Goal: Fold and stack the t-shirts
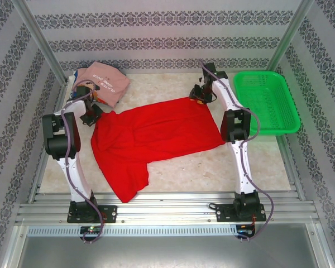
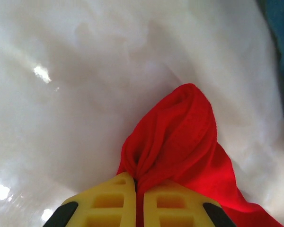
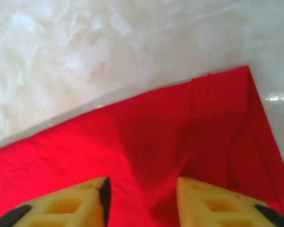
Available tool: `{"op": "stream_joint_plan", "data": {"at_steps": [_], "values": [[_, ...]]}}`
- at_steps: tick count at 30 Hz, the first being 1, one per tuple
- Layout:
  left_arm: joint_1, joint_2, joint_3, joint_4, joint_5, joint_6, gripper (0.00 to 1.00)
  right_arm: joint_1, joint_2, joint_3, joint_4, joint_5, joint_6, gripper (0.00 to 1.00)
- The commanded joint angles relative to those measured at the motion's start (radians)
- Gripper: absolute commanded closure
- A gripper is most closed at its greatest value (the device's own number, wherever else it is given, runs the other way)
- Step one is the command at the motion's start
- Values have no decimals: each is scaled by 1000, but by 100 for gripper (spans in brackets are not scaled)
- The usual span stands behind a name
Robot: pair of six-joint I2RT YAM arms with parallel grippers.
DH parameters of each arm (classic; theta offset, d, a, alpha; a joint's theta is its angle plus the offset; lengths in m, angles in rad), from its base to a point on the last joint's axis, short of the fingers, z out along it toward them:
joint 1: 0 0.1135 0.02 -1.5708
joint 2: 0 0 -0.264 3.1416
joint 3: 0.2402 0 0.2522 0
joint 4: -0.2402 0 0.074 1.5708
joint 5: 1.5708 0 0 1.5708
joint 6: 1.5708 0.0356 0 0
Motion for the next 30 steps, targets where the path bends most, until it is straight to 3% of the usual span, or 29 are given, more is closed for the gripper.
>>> {"op": "stream_joint_plan", "data": {"at_steps": [1,5,10,20,22,24,25,29,30], "values": [[2,35,37,-56,-14,20,91,-23,22,26,-3,56,77,77],[3,68,94,-79,-18,35,91,-66,-12,-30,56,121,155,99],[3,118,182,-92,-21,36,91,-94,-58,-50,107,202,155,100],[-18,289,501,-197,-10,76,88,-126,-26,-26,133,139,146,98],[-23,302,519,-191,6,76,76,-130,-25,-15,137,116,151,88],[-22,287,517,-178,29,65,57,-135,-41,-18,127,86,157,79],[-21,263,508,-170,44,71,47,-135,-62,-30,124,77,149,70],[-12,111,444,-178,9,85,22,-134,-220,-187,174,49,95,46],[-6,72,429,-194,6,79,4,-133,-269,-234,174,40,83,40]]}}
